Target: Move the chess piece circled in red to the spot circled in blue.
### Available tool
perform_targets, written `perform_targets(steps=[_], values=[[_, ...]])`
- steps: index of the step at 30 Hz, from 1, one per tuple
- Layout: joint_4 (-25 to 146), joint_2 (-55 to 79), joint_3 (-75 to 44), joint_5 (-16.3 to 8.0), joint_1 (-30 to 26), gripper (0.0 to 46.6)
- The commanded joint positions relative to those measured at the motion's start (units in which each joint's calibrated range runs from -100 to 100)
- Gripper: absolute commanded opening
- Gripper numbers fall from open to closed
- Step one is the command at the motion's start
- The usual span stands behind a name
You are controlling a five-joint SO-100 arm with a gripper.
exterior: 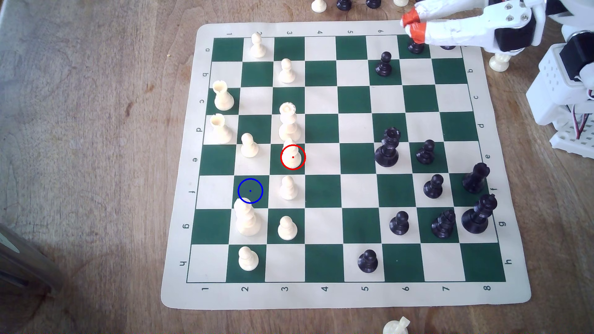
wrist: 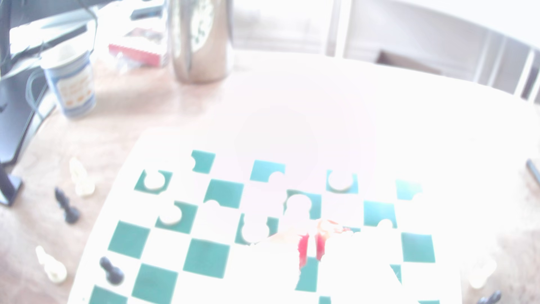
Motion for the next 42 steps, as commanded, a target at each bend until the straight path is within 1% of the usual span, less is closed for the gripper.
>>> perform_targets(steps=[1,3,4,7,9,12,16,18,21,22,25,30,31,35,42], values=[[7.0,21.35,-23.24,-1.95,-4.09,3.1],[7.74,29.41,-28.95,-2.2,-5.81,3.6],[9.54,36.29,-34.12,-1.95,-6.83,2.8],[11.59,45.46,-41.19,-1.61,-8.08,0.7],[12.73,52.25,-47.08,-1.86,-8.71,0.8],[14.04,57.85,-51.34,-1.66,-8.24,1.3],[18.3,64.3,-55.6,-0.68,-6.67,0.3],[18.63,66.43,-54.61,-0.68,-5.81,0.5],[11.67,67.36,-47.9,-1.22,-4.64,2.8],[6.59,67.95,-43.73,-1.95,-4.17,4.0],[0.45,69.4,-40.1,-3.03,-4.01,5.1],[-6.43,72.96,-40.1,-5.27,-4.33,6.3],[-7.99,74.32,-40.92,-6.06,-4.48,6.2],[-9.05,76.87,-43.82,-7.57,-4.72,6.4],[-10.28,80.09,-47.72,-9.08,-6.05,7.2]])
